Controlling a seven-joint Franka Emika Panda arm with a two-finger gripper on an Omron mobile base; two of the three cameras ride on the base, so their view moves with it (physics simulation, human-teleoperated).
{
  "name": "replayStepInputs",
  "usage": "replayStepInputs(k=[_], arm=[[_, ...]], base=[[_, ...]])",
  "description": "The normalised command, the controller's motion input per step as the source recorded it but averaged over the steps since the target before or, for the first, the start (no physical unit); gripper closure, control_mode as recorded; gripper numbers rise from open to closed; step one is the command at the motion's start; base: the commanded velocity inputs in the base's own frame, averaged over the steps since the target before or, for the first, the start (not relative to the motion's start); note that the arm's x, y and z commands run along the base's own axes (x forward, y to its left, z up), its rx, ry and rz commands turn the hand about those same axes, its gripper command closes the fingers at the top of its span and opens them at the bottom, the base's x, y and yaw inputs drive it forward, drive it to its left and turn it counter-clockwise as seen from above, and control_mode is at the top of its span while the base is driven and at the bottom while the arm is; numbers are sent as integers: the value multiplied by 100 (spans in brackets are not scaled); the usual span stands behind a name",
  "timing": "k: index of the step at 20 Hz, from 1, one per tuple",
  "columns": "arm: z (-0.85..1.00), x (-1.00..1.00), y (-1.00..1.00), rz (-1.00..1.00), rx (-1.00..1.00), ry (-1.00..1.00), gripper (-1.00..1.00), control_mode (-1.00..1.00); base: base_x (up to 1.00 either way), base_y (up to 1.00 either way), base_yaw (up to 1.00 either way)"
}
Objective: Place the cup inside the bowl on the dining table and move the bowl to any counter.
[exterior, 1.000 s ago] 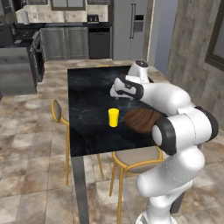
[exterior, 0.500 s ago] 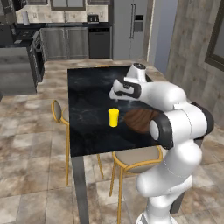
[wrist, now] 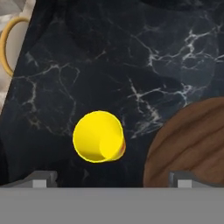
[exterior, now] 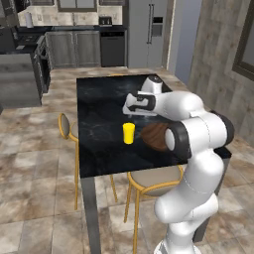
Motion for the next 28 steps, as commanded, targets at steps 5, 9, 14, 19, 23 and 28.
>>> replayStepInputs(k=[5,9,14,19,23,28], arm=[[-15,25,0,0,0,3,-100,-100],[-17,10,0,0,0,6,-100,-100],[-18,9,0,0,0,6,-100,-100],[-20,16,0,0,0,4,-100,-100],[-16,16,0,0,0,4,-100,-100],[-15,15,0,0,0,5,-100,-100]], base=[[0,0,0],[0,0,0],[0,0,0],[0,0,0],[0,0,0],[0,0,0]])
